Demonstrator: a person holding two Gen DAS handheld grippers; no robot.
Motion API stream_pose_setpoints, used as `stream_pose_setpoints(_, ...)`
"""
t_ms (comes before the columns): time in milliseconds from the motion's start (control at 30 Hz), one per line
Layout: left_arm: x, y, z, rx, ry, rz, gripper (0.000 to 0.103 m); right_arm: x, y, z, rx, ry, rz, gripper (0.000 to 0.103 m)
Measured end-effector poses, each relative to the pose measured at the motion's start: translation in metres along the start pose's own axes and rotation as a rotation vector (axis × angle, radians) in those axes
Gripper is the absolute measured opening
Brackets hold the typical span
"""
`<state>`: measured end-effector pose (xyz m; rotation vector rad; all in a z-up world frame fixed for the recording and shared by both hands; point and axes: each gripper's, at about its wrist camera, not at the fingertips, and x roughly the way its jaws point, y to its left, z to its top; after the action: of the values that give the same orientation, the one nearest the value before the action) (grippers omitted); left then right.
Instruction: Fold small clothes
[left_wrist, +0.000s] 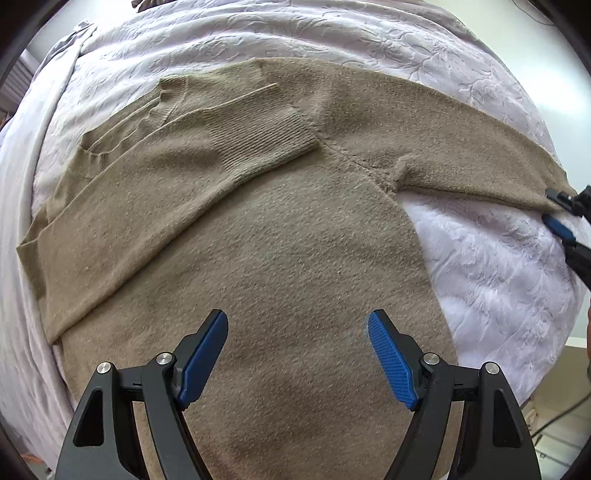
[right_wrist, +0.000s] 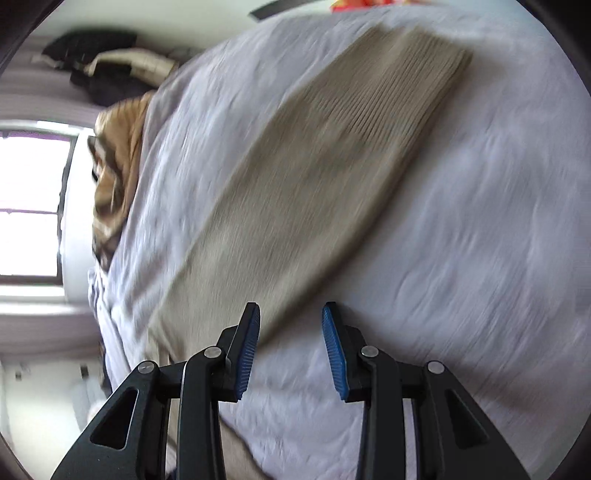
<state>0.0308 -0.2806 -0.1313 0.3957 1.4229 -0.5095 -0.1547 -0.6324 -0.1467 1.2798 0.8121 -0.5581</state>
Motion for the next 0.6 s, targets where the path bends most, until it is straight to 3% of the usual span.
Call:
stream_pose_setpoints(367, 0.017, 0.006, 0.008, -0.026, 0.005, -0.013, 0.079, -0.003, -0.04, 0.052, 0.241, -0.124, 0.163, 0.038)
stream_pose_setpoints(467, 0.027, 0.01, 0.014, -0.044, -0.011, -0.032, 0.079, 0.002, -0.047, 0.056, 0.322, -0.122, 0.265, 0.04)
stream_pose_setpoints(500, 0.027, 0.012, 0.016, -0.054, -0.022, -0.046, 0.079, 0.003, -0.048, 0.056, 0.339, -0.117, 0.298, 0.036)
stream_pose_setpoints(533, 0.022, 0.017, 0.011, -0.063, -0.029, -0.06, 0.08, 0.006, -0.049, 0.056, 0.365, -0.107, 0.352, 0.023)
stream_pose_setpoints(600, 0.021, 0.024, 0.013, -0.093, -0.043, -0.102, 0.079, 0.009, -0.047, 0.055, 0.385, -0.081, 0.425, 0.007)
